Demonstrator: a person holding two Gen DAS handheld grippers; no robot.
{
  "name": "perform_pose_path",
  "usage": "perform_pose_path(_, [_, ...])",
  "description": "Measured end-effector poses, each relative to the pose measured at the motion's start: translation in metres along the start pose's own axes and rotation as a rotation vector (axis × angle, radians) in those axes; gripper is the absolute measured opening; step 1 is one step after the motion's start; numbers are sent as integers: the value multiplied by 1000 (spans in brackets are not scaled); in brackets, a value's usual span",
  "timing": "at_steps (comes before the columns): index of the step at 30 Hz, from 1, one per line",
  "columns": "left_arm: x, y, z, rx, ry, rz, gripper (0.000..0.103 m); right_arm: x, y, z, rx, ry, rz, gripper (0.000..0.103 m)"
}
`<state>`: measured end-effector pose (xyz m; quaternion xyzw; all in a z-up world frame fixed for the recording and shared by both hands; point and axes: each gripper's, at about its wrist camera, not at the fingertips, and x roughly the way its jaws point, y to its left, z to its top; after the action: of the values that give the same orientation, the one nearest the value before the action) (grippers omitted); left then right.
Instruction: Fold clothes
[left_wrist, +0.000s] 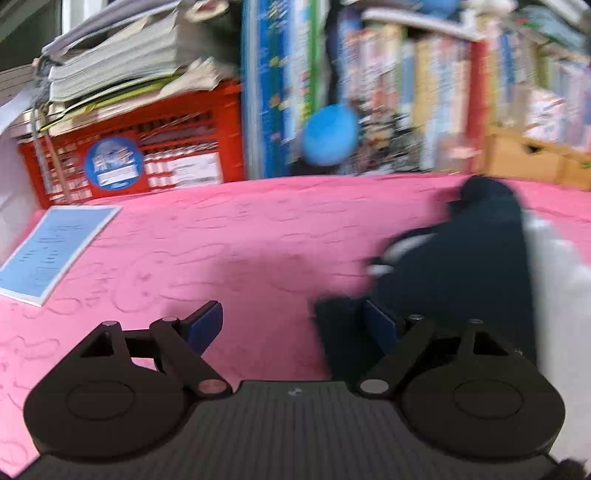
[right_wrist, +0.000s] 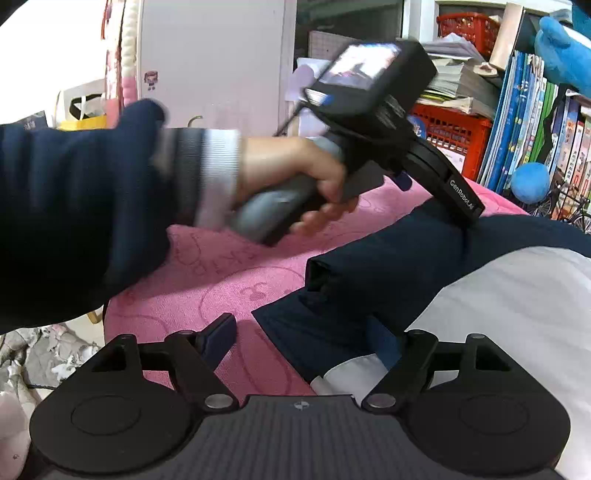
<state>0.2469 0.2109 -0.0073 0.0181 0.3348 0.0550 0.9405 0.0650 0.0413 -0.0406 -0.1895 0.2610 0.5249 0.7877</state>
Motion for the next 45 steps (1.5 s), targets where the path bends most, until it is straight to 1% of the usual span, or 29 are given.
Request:
perform_pose_path(2, [14,2,4,-3,7,74,85,-8,3,-7,0,0,3,79])
perform_pose_path(3, [17,5,7,-27,17,89,84,-12,6,-11,-2,0,4,79])
perform_pose_path(5, [18,10,14,-67,44,141,77,-13,6,-12,-3,0,6,81])
perform_pose_path(6, [9,12,13,-61,27,146,71,-14,6,-13,4,-6,10,81])
perform_pose_path(8, [-8,15,12,-50,-10,153,70,-17,4,-13,19,-18,19,81])
perform_pose_path(9, [-21,16,10,-43,-43,133,70,-22,1,-15,52,-36,32,81])
perform_pose_path(11, [-54,15,4,-20,-111,90,71,-40,-14,-21,160,-79,83,81])
perform_pose_path(12, [-69,13,1,-6,-141,79,75,-50,-23,-25,211,-98,98,81])
perform_pose_path(13, [-84,9,-3,9,-169,69,77,-64,-34,-30,265,-119,93,81])
perform_pose_path(15, [-118,-2,-16,29,-235,30,82,-90,-52,-41,341,-159,33,81])
perform_pose_path(16, [-129,-10,-23,32,-248,-10,84,-105,-60,-48,377,-180,-22,81])
perform_pose_path(18, [-152,-27,-38,41,-273,-88,84,-133,-75,-65,436,-209,-129,81])
perform_pose_path(20, [-163,-49,-56,90,-258,-138,87,-147,-81,-80,459,-195,-214,81])
perform_pose_path(22, [-159,-69,-76,175,-201,-130,88,-154,-86,-96,475,-156,-280,80])
perform_pose_path(25, [-157,-61,-90,144,-99,-157,88,-146,-90,-115,503,-33,-369,79])
perform_pose_path(27, [-157,-56,-98,122,-33,-177,86,-151,-94,-120,536,-42,-332,79])
perform_pose_path(29, [-166,-39,-77,53,-20,-262,86,-164,-99,-114,531,-84,-320,79])
perform_pose_path(31, [-172,-26,-36,-61,-24,-404,87,-169,-111,-96,477,-138,-330,79])
perform_pose_path(32, [-166,-19,-8,-128,-19,-501,87,-166,-122,-82,436,-151,-341,79])
perform_pose_path(34, [-133,-22,35,-181,-1,-584,89,-150,-147,-56,380,-173,-358,79])
perform_pose_path(35, [-117,-24,56,-207,9,-626,90,-138,-161,-43,364,-183,-365,76])
perform_pose_path(37, [-83,-27,99,-261,33,-708,90,-115,-190,-18,334,-200,-377,65])
perform_pose_path(38, [-52,-32,113,-296,92,-725,90,-98,-206,-11,346,-193,-353,58])
perform_pose_path(39, [-25,-36,119,-338,140,-725,90,-82,-221,-5,359,-188,-329,57])
perform_pose_path(41, [21,-46,119,-404,239,-721,88,-54,-238,2,362,-197,-302,57])
perform_pose_path(42, [44,-49,116,-441,285,-701,88,-44,-245,0,375,-189,-299,57])
perform_pose_path(43, [62,-53,113,-465,321,-680,87,-33,-251,-1,387,-180,-295,57])
perform_pose_path(45, [85,-57,107,-488,354,-665,86,-17,-256,-7,384,-166,-291,57])
